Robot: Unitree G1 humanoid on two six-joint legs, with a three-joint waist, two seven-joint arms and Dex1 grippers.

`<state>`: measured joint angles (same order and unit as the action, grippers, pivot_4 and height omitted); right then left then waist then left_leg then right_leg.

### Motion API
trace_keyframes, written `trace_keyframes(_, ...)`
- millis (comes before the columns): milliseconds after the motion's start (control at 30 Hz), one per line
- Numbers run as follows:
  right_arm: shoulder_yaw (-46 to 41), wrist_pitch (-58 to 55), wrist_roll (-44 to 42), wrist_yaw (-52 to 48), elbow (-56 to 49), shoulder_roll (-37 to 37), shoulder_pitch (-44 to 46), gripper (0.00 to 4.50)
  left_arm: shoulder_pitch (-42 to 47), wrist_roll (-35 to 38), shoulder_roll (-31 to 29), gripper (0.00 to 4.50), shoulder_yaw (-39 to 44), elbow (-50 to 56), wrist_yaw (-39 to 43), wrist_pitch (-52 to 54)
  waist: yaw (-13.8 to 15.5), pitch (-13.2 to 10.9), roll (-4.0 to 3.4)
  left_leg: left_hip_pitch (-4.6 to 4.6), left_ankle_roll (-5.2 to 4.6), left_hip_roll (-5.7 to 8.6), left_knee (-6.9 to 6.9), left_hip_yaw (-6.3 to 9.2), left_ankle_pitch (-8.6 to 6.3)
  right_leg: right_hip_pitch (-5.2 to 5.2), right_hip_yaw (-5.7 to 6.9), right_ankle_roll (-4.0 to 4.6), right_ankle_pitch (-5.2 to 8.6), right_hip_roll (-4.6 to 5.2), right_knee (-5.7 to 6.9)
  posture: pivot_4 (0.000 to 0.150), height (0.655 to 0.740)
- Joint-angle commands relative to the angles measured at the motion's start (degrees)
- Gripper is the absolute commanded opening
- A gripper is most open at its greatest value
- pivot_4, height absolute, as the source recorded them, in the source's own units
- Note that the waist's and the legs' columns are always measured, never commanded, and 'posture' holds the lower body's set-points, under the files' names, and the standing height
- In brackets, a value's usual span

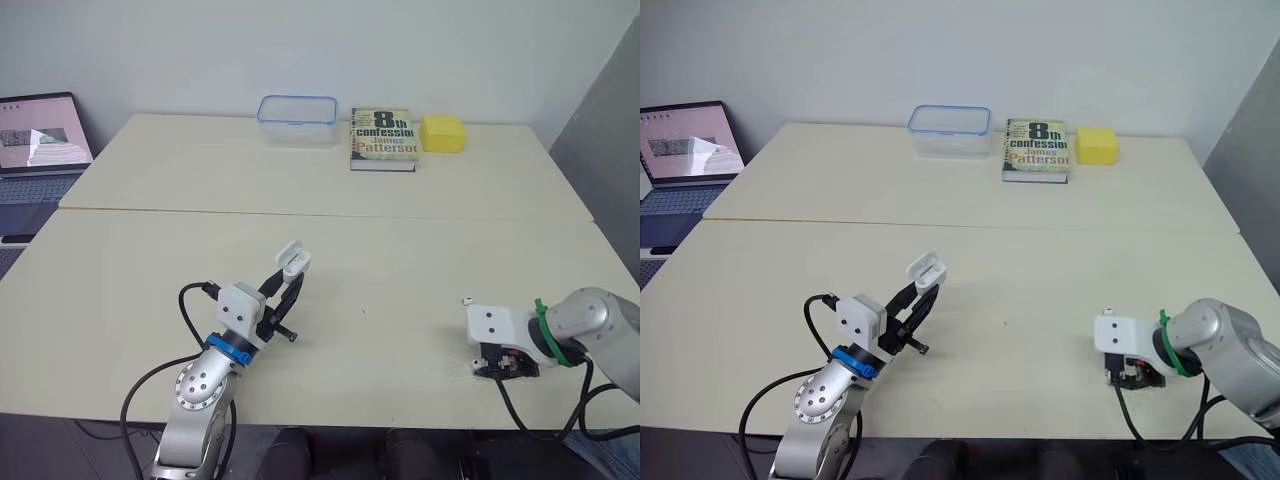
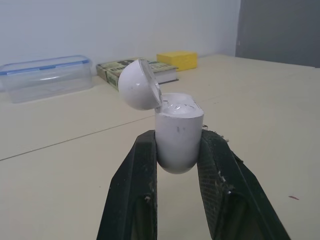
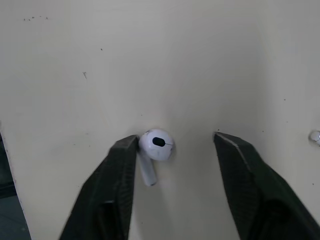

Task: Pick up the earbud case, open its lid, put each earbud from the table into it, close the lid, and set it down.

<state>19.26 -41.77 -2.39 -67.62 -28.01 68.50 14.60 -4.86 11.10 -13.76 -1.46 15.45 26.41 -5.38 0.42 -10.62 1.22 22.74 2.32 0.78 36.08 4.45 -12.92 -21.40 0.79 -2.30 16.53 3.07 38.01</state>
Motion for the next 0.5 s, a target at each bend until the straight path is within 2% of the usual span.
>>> trace_keyframes(33, -0.24, -0.41, 0.71, -0.55, -0.86, 0.79, 0.31, 1.05, 0.41, 0.04, -0.13, 0.74, -0.22, 2.41, -0.30, -0.38, 0.00, 0.00, 0.00, 0.00, 0.00, 0.00, 0.00, 0.00, 0.00, 0.00, 0.00, 0.00, 0.00, 0.00, 0.00, 0.150, 0.7387)
trace_keyframes(100, -0.36, -0.52, 0.70, -0.59, -1.14, 0.79, 0.30, 0.43, 0.58, 0.06, -0.12, 0.74, -0.28, 2.29, -0.28, -0.37, 0.01, 0.00, 0.00, 0.00, 0.00, 0.00, 0.00, 0.00, 0.00, 0.00, 0.01, 0.00, 0.00, 0.00, 0.00, 0.150, 0.7387)
trace_keyframes(367, -3.17, 0.31, -1.23, -1.17, -1.50, 0.28, 2.18, 0.42, 1.24, 0.27, -0.15, 0.74, -0.44, 1.75, -0.07, -0.44, -0.03, 0.00, 0.00, 0.00, 0.00, 0.00, 0.00, -0.01, 0.00, -0.02, -0.01, 0.00, 0.00, 0.00, 0.01, 0.150, 0.7387)
trace_keyframes(500, -10.53, -2.15, -11.33, -2.66, -2.54, -4.84, 7.97, 0.42, 2.62, 1.02, 0.19, 0.74, -0.45, 1.60, 0.19, -0.50, -0.29, 0.00, 0.00, -0.01, 0.00, -0.01, 0.00, -0.01, 0.00, -0.02, -0.01, 0.00, -0.01, -0.02, 0.02, 0.150, 0.7387)
